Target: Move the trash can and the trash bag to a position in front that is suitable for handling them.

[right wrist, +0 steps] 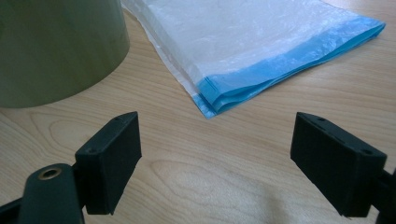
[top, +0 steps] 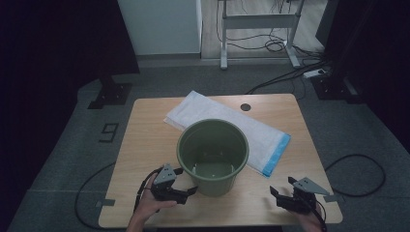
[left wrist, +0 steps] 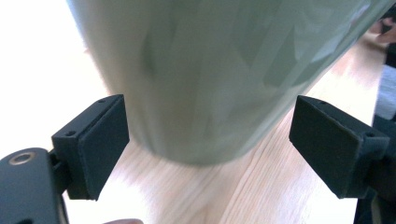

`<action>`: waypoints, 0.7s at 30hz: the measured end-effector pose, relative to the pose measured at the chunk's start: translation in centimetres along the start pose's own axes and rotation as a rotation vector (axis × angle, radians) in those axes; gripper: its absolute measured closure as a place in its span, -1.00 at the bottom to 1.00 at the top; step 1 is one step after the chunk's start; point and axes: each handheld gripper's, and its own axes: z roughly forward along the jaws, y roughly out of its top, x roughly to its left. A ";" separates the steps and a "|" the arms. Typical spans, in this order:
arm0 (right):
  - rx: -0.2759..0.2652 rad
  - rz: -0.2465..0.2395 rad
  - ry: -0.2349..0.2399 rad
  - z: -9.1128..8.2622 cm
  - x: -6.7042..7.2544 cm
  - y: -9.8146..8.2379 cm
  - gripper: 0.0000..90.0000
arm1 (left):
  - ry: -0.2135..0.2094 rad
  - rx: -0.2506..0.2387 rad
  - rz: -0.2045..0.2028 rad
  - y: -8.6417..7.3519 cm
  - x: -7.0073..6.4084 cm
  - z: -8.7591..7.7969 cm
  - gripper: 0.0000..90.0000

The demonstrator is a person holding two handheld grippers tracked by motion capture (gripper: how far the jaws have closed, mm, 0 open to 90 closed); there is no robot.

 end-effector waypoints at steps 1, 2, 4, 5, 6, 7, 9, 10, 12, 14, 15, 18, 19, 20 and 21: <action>0.004 0.002 0.005 0.2 0.0 0.1 -0.65 | 0.022 0.014 -0.009 -0.6 0.0 -0.6 -0.74; 0.004 0.003 0.006 0.3 0.0 0.1 -0.65 | 0.022 0.014 -0.009 -0.6 0.0 -0.6 -0.75; 0.007 0.003 0.007 0.5 0.0 0.2 -0.65 | 0.040 0.021 -0.027 -1.2 0.1 -1.3 -0.75; 0.007 0.004 0.006 0.6 0.0 0.3 -0.65 | 0.054 0.008 -0.051 -2.0 0.4 -2.0 -0.75; 0.007 0.004 0.006 0.6 0.0 0.3 -0.65 | 0.054 0.008 -0.051 -2.0 0.4 -2.0 -0.75; 0.006 0.011 0.004 0.7 0.0 0.4 -0.65 | 0.075 0.023 -0.069 -2.7 0.8 -2.4 -0.76; 0.007 0.009 0.000 0.8 0.1 0.5 -0.65 | 0.089 0.020 -0.085 -3.2 1.4 -3.1 -0.76; 0.007 0.009 0.000 0.8 0.1 0.5 -0.65 | 0.089 0.020 -0.085 -3.2 1.4 -3.1 -0.76; 0.009 0.007 0.000 1.0 0.2 0.5 -0.65 | 0.106 0.011 -0.104 -3.7 2.0 -4.0 -0.76; 0.012 0.001 -0.002 1.1 0.2 0.6 -0.65 | 0.125 -0.021 -0.126 -4.2 2.7 -5.4 -0.76; 0.013 -0.002 -0.005 1.1 0.2 0.6 -0.65 | 0.135 -0.022 -0.128 -4.4 2.9 -5.9 -0.76; 0.014 0.001 -0.007 1.1 0.2 0.6 -0.65 | 0.150 -0.021 -0.138 -4.9 3.3 -6.7 -0.76; 0.013 0.003 -0.009 1.0 0.1 0.6 -0.65 | 0.159 -0.019 -0.144 -5.1 3.5 -7.0 -0.77; 0.011 0.005 -0.009 0.9 0.0 0.5 -0.65 | 0.167 -0.017 -0.152 -5.4 3.7 -7.4 -0.77; 0.011 0.002 -0.010 0.9 0.0 0.5 -0.65 | 0.186 -0.004 -0.158 -5.9 4.1 -7.8 -0.77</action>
